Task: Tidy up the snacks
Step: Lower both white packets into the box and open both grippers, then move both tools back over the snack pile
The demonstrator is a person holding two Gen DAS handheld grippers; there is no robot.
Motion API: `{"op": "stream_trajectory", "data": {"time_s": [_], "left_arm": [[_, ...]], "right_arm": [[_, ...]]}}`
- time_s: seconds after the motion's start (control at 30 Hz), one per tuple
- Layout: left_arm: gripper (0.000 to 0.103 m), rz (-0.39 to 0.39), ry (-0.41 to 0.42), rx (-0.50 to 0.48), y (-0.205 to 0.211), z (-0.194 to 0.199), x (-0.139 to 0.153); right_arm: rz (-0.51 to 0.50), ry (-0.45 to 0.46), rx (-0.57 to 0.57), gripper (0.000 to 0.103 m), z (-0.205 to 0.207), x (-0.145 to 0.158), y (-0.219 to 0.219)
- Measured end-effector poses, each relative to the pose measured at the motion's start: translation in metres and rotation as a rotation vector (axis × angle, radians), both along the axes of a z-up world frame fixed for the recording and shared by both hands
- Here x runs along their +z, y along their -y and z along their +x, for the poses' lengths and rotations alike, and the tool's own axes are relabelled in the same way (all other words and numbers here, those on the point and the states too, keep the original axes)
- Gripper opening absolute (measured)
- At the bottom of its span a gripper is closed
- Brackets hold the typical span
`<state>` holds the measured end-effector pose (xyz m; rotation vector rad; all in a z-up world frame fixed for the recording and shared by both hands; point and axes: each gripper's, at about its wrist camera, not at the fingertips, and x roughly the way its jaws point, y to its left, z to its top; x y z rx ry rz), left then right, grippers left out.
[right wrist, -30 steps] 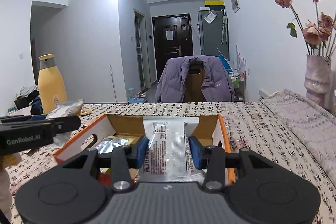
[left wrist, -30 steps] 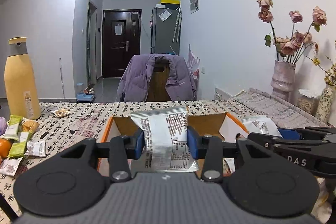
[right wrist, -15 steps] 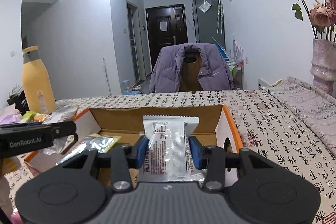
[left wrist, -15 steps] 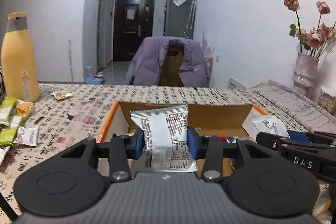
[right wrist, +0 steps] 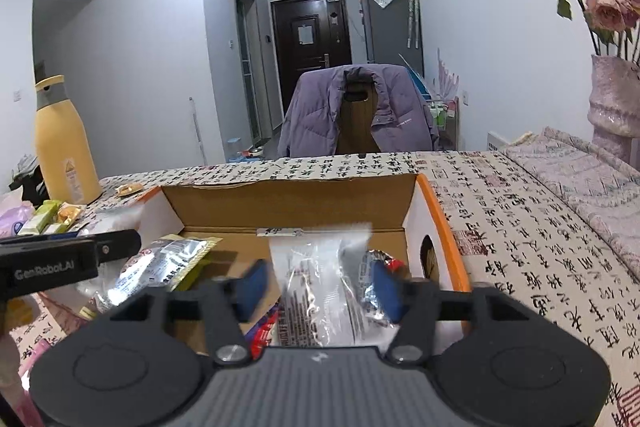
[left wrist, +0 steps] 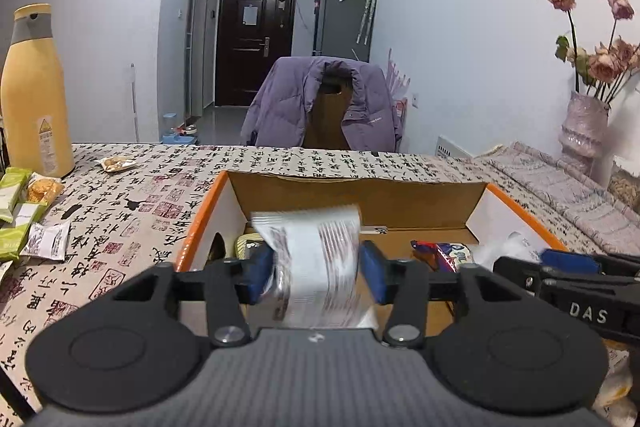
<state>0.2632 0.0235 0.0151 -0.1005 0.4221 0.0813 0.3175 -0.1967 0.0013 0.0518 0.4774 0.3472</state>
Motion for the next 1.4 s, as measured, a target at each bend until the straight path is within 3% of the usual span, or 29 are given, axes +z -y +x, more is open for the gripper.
{"op": "stream_trajectory", "data": {"time_s": [0.03, 0.07, 0.13, 0.17, 0.93, 1.17, 1.4], "left_arm": [[0.079, -0.003, 0.009, 0.011, -0.002, -0.001, 0.001], [0.086, -0.002, 0.020, 0.030, -0.003, -0.003, 0.001], [0.102, -0.004, 0.049, 0.054, -0.004, -0.008, 0.003], [0.103, -0.008, 0.058, 0.058, -0.005, -0.009, 0.004], [0.103, -0.014, 0.086, 0.068, -0.003, -0.012, 0.013], [0.103, -0.044, 0.048, 0.072, -0.006, -0.024, 0.034], [0.103, -0.048, 0.043, 0.064, -0.014, -0.061, 0.036]], "right_arm": [[0.005, 0.000, -0.004, 0.086, -0.001, 0.000, 0.001], [0.011, 0.004, -0.009, 0.099, -0.002, 0.000, 0.002], [0.021, 0.014, -0.015, 0.103, -0.004, 0.001, 0.004], [0.024, 0.014, -0.016, 0.103, -0.004, 0.001, 0.005], [0.021, 0.054, -0.022, 0.103, -0.008, 0.008, 0.007], [-0.038, 0.108, -0.015, 0.103, -0.034, 0.035, 0.001], [-0.062, 0.105, -0.001, 0.103, -0.071, 0.042, 0.002]]}}
